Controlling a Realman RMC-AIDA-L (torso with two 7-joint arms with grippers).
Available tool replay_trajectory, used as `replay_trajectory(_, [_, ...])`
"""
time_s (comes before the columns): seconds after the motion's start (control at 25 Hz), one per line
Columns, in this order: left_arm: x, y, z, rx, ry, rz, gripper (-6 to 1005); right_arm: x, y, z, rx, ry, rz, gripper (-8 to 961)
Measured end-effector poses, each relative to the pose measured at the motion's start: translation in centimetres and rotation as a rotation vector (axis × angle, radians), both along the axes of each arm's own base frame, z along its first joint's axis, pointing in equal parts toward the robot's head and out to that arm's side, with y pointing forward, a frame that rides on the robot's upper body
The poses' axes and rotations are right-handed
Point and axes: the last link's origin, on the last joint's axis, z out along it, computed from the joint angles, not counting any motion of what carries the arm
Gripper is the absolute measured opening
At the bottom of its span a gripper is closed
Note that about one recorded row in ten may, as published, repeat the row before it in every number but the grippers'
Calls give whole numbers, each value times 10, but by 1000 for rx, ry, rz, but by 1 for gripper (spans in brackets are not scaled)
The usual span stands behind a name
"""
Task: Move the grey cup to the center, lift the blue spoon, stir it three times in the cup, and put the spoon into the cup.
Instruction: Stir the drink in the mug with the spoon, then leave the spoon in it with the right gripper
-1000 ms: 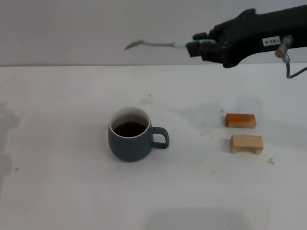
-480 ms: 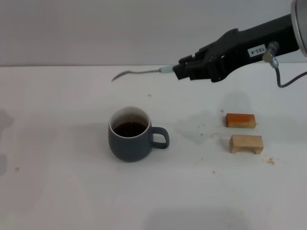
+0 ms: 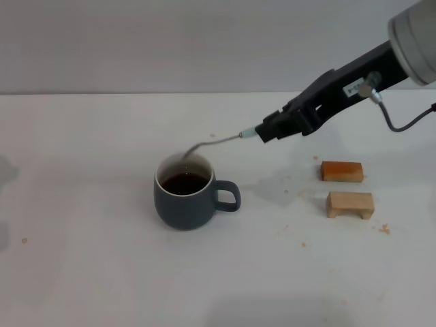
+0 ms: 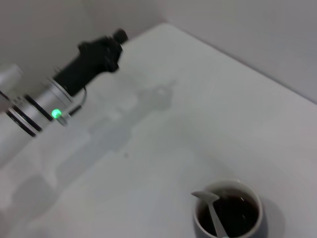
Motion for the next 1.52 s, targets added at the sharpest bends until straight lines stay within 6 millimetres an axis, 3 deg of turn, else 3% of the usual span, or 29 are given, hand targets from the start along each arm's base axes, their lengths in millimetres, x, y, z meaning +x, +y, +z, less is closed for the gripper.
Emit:
replay_trajectory(0.36, [1, -1, -1, 4, 0, -7, -2, -3, 10, -22, -103, -131, -3, 159])
replay_trajectory(1.08, [1, -2, -3, 2, -10, -3, -2, -12, 36, -37, -53, -280, 121, 159])
replay_trajectory(1.52, [-1, -6, -2, 10, -15, -3, -2, -23, 35, -55, -62, -322, 219, 160])
